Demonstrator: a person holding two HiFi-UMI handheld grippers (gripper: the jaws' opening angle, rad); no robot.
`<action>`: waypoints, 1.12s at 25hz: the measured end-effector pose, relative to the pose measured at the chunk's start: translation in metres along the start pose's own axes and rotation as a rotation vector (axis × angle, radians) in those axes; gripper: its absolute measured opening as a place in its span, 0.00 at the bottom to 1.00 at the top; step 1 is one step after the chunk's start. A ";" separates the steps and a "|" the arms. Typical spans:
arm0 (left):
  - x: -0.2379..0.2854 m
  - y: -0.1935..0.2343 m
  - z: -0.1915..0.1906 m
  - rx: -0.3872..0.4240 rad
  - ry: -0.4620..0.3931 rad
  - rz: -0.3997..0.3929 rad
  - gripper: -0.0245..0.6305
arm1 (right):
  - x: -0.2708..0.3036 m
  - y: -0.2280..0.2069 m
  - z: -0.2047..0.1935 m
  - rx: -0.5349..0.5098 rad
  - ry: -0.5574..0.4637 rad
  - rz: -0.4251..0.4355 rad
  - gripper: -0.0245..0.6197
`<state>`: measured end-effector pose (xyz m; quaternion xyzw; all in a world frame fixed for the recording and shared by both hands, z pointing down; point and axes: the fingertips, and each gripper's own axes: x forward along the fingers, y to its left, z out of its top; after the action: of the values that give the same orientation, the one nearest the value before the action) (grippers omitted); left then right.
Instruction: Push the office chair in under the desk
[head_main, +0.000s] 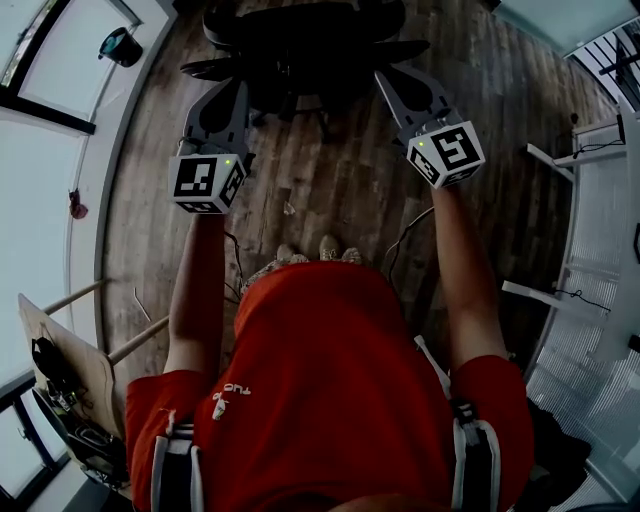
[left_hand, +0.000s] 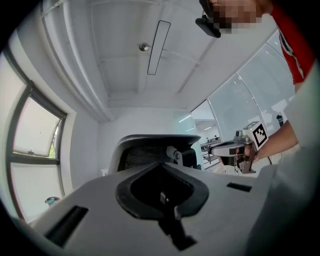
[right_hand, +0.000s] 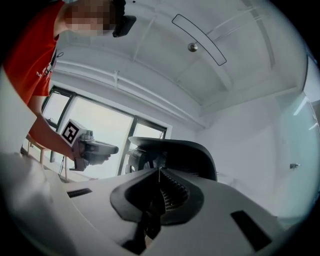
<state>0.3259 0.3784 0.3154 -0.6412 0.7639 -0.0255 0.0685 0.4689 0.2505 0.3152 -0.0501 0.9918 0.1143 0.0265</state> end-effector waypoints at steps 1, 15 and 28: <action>0.001 0.003 -0.002 0.013 0.011 0.006 0.05 | 0.000 -0.003 -0.003 -0.013 0.016 0.010 0.08; 0.017 0.041 -0.031 0.375 0.301 0.006 0.34 | -0.003 -0.068 -0.055 -0.324 0.317 0.169 0.28; 0.035 0.097 -0.108 0.812 0.726 -0.138 0.42 | 0.012 -0.117 -0.127 -0.586 0.726 0.377 0.43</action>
<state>0.2104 0.3554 0.4075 -0.5618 0.6234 -0.5423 0.0408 0.4641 0.1071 0.4119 0.0879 0.8551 0.3662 -0.3564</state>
